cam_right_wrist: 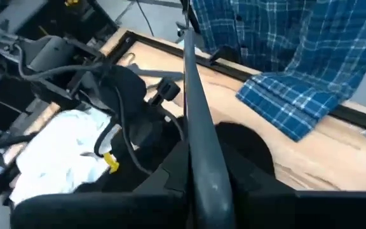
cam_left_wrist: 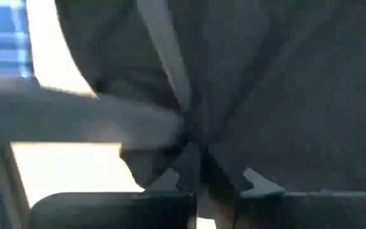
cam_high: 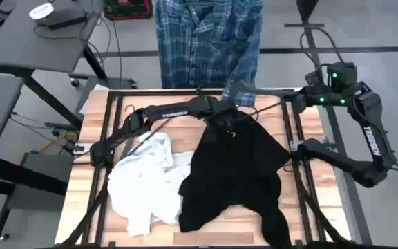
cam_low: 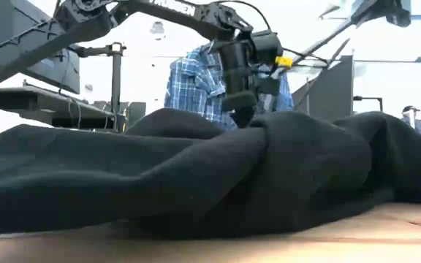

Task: Hang clothes
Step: Hang the black shirt on the rack

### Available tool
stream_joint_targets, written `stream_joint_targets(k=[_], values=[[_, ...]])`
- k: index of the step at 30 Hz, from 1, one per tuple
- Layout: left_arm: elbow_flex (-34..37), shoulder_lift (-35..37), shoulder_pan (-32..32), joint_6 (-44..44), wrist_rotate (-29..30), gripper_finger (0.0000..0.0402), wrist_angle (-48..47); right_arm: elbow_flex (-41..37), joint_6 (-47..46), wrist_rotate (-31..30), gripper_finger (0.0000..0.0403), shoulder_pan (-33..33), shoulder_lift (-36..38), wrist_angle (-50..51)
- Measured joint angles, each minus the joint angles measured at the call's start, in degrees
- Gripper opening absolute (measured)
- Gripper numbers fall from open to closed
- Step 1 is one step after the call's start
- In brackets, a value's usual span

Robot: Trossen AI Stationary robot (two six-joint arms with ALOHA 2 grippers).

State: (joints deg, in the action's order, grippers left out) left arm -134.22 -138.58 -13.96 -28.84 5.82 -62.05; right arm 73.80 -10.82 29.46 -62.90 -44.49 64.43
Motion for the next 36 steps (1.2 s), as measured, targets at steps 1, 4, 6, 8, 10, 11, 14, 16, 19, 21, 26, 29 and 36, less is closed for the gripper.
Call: stream_joint_targets(k=[1, 4, 6, 8, 10, 11, 14, 16, 19, 21, 26, 29, 36], values=[[-0.59, 0.0, 0.12, -0.01, 0.02, 0.0, -0.7, 0.0, -0.62, 0.94, 0.0029, -0.39, 0.08, -0.41], [-0.8, 0.51, 0.72, -0.17, 0.69, 0.0, -0.48, 0.0, -1.73, 4.42, 0.0029, -2.05, 0.31, -1.25], [-0.78, 1.01, 1.12, -0.59, 0.83, 0.0, -0.91, 0.0, -2.67, 6.97, 0.0029, -3.21, 0.28, -1.21], [-0.76, 2.07, 1.59, -1.16, 1.61, 0.0, -0.79, 0.0, -2.88, 9.29, 0.0029, -4.29, 0.26, -0.76], [-0.73, 2.89, 2.19, -2.41, 2.95, 0.0, -0.29, -0.12, -2.82, 10.93, 0.0029, -5.31, 0.1, 0.26], [-0.75, 3.7, 2.43, -3.03, 3.49, 0.0, -0.09, -0.36, -2.73, 11.81, 0.0029, -5.73, -0.16, 0.84], [-0.72, 5.77, 3.22, -4.27, 4.68, 0.0, 0.03, -2.69, -2.85, 15.33, 0.0029, -6.84, -0.45, 1.36], [-0.65, 7.38, 3.5, -4.44, 5.35, 0.0, 0.22, -5.36, -2.95, 18.05, 0.0029, -7.71, -0.36, 1.34], [-0.75, 9.92, 3.63, -4.59, 5.93, 0.0, 0.77, -10.44, -2.98, 21.6, 0.0029, -8.72, 0.16, 0.46], [-0.74, 11.49, 3.63, -4.57, 5.95, 0.0, 1.01, -14.32, -2.9, 23.8, 0.0029, -9.45, 0.75, -1.77], [-0.72, 14.96, 3.61, -4.48, 6.0, 0.0, 0.52, -22.07, -4.25, 27.16, 0.0029, -10.4, 3.08, -8.18], [-0.72, 17.17, 3.7, -3.92, 5.43, 0.0, -1.39, -23.08, -4.46, 28.7, 0.0029, -10.43, 4.24, -10.52], [-0.72, 21.93, 3.83, 2.41, 0.53, 0.0, -8.76, -23.06, -10.7, 37.83, 0.0029, -10.75, 6.36, -27.5]])
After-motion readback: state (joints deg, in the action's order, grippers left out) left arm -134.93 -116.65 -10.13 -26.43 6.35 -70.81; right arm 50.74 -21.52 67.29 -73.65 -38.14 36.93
